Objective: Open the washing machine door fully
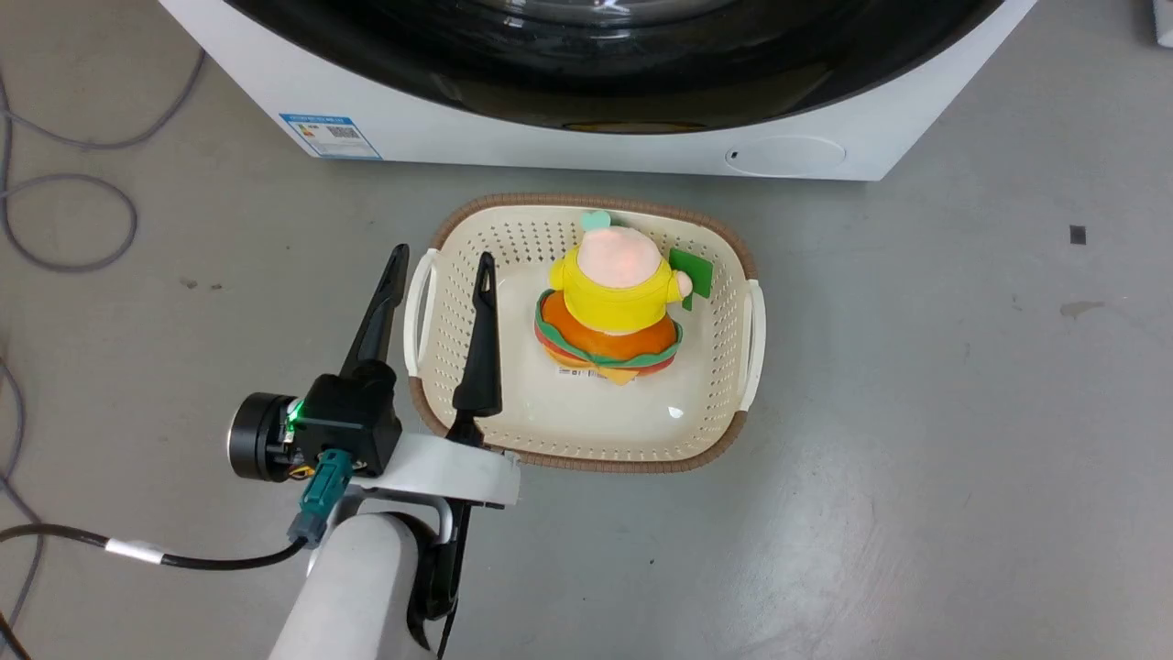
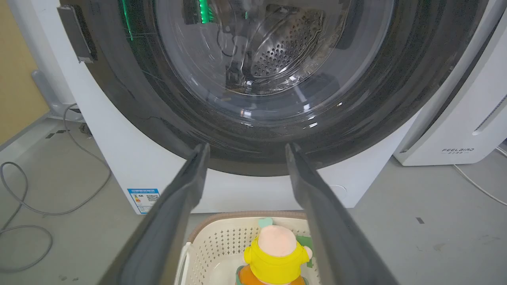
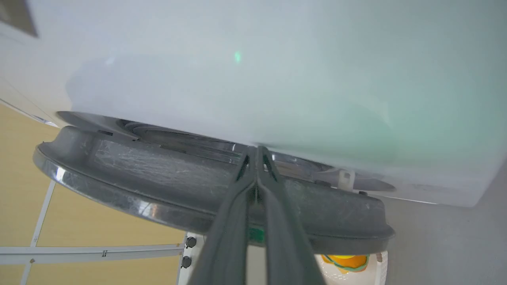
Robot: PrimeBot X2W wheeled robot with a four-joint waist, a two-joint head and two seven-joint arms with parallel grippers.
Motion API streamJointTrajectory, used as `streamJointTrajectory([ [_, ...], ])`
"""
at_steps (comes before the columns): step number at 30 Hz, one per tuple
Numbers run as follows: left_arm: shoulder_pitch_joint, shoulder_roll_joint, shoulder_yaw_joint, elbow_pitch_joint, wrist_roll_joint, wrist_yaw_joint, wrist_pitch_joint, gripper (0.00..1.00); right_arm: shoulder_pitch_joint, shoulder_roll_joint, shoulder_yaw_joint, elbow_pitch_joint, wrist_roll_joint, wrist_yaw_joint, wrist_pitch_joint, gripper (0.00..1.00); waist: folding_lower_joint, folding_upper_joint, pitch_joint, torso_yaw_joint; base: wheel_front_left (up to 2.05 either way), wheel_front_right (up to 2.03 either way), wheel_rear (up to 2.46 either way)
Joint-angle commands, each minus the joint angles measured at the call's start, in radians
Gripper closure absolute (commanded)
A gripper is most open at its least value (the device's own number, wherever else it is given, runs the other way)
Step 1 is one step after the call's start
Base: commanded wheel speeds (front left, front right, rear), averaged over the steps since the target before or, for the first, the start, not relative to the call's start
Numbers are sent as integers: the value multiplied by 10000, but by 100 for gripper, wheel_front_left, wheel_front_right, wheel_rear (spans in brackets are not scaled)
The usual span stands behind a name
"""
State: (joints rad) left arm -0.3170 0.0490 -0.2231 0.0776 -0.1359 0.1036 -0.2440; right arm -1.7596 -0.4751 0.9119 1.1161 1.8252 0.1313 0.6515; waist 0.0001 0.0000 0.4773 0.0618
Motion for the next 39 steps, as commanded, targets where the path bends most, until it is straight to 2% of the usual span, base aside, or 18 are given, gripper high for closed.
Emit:
streamJointTrajectory([
  [1, -247, 12, -92, 65, -90, 76, -114, 0, -544, -184, 267, 267, 538, -5, 243, 100, -1, 0, 76, 9, 0, 0, 0],
  [5, -322, 12, -156, 113, -141, 119, -178, 0, -781, -293, 532, 341, 1026, -6, 607, 100, -1, 0, 160, 8, 0, 0, 0],
  [22, -274, 12, -221, 164, -243, 157, -178, 0, 626, -337, 767, -702, 1050, -6, 770, 100, -1, 0, -13, -42, 0, 0, 0],
  [39, -277, 12, -312, 262, -305, 180, -178, 0, 1241, -388, 799, -1312, 1465, -6, 900, 100, -1, 0, -117, -13, 0, 0, 0],
])
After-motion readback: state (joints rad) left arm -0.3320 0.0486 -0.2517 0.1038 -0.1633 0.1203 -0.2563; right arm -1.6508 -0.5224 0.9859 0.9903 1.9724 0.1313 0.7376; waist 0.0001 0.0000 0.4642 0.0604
